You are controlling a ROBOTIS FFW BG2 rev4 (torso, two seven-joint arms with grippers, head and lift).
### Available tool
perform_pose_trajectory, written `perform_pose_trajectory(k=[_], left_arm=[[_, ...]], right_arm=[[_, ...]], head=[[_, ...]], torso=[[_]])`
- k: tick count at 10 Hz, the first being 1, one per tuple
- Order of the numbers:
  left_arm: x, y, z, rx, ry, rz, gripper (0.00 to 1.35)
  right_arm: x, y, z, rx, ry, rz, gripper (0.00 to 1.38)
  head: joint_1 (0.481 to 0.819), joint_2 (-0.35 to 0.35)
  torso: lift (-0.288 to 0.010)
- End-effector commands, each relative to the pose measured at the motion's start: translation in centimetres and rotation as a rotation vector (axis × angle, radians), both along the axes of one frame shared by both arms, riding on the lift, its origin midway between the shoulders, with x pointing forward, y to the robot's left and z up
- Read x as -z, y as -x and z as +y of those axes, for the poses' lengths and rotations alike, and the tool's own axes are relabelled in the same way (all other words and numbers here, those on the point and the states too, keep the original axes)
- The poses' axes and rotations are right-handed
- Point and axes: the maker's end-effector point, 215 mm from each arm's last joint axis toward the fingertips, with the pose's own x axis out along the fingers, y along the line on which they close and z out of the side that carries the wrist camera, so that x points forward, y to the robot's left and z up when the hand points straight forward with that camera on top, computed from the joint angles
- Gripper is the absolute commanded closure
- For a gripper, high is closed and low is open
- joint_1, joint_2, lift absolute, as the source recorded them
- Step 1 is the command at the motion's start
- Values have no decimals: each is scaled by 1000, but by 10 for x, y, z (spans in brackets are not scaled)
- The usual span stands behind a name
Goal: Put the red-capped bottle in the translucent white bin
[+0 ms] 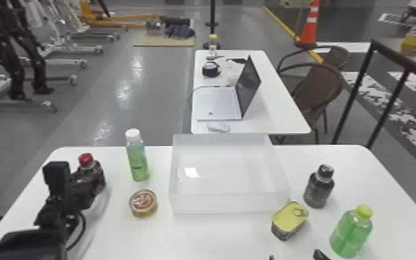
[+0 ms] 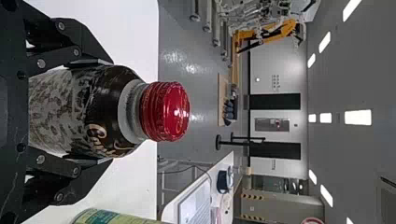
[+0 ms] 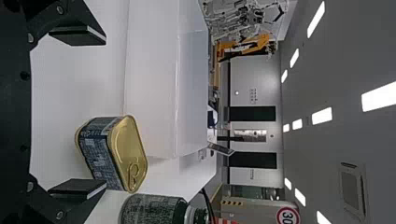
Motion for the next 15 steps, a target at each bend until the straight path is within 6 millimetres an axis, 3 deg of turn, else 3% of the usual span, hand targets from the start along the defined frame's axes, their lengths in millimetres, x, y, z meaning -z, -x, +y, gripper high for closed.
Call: perform_pose_trajectory(k=[1,3,5,7,10,11,13,15], left_arm=[[-24,-1,-14,41,-83,-34,818],[-56,18,-27,18,-91,-93,818],[-100,35,-56,26,-72,-179,818],[-146,42,-115,103,4,-278,818],[-185,48,-222,287,123,-342,818],[-192,51,-258,354,170,-343,818],[-187,50,-308,467,218,-309,818],[-148,40,-351,612,271,-233,818]], right_arm=[[0,1,-1,2,3,1,205],[0,0,-2,2,7,0,205],[0,0,-2,2,7,0,205],[1,0,-3,4,8,2,205],[1,-1,-3,5,9,2,205],[2,-1,-3,3,9,3,205],[3,-1,-3,5,8,5,205],[5,-1,-3,5,9,8,205]], head=[[549,0],[549,0],[549,0],[549,0],[549,0],[549,0],[549,0],[549,0]], torso=[[-100],[-100],[-100],[-100],[-100],[-100],[-100],[-100]])
